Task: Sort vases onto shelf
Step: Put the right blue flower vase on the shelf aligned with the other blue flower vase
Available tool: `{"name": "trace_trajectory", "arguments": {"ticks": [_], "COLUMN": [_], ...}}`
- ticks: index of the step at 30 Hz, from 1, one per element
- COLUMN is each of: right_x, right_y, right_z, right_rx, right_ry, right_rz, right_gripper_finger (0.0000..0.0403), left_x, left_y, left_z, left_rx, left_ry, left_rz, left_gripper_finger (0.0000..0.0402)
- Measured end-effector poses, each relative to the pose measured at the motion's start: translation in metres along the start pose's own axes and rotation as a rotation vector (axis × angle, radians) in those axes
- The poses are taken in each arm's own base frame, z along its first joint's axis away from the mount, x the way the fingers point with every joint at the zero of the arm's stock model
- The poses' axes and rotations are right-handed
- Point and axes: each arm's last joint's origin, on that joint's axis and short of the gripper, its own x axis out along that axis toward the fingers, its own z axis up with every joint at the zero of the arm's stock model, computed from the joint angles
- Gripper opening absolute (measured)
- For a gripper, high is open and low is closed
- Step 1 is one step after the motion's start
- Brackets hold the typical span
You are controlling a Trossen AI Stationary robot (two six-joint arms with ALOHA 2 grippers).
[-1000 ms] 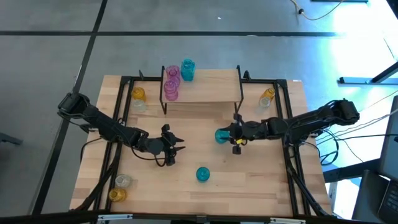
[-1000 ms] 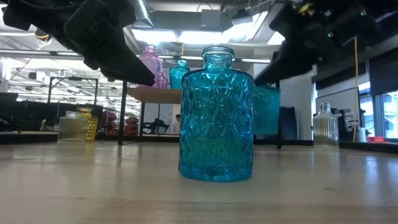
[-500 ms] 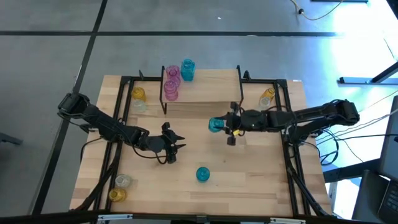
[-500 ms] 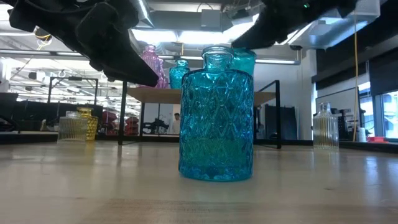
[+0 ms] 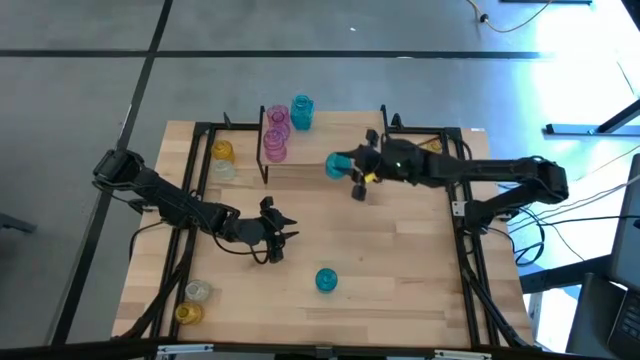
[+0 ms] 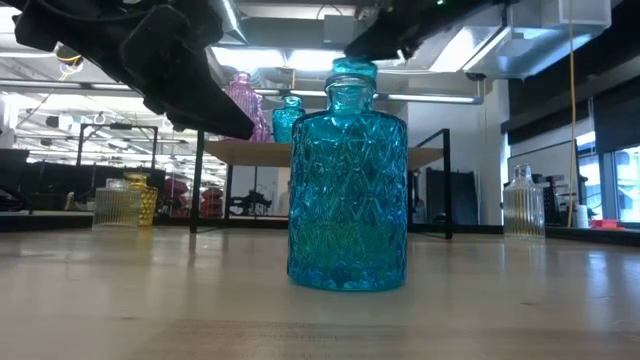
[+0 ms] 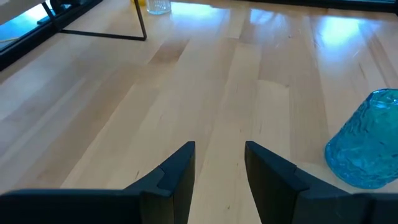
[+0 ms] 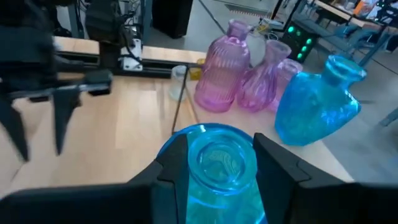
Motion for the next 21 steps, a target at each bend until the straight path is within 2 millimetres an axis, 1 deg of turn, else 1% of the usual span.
{"name": "trace_trajectory", "arguments": {"ticks": [5, 10, 12, 16, 19, 21], "right_x": [0.023, 0.048, 0.058, 0.075, 0.084, 0.088], "right_y": [-0.017, -0.03, -0.035, -0.042, -0.047, -0.047], "right_z": [0.009, 0.012, 0.014, 0.012, 0.011, 0.011], "right_rx": [0.0, -0.011, -0.015, -0.026, -0.023, -0.026], "right_ry": [-0.004, 0.015, 0.013, 0.026, 0.033, 0.03], "right_rz": [-0.008, -0.01, -0.02, -0.021, -0.029, -0.031], "right_gripper_finger": [0.0124, 0.0124, 0.0124, 0.0124, 0.0124, 0.0124], "left_x": [0.001, 0.002, 0.002, 0.002, 0.002, 0.002], "left_y": [0.001, 0.004, 0.005, 0.005, 0.004, 0.003], "left_z": [0.0, 0.001, 0.001, 0.001, 0.001, 0.0], "left_rx": [0.0, 0.004, 0.004, 0.017, 0.015, 0.017], "left_ry": [0.002, 0.002, 0.003, 0.003, 0.007, 0.025], "left_rz": [0.007, 0.018, 0.02, 0.02, 0.008, -0.034], "left_gripper_finger": [0.0133, 0.0133, 0.0133, 0.0133, 0.0133, 0.0133]}}
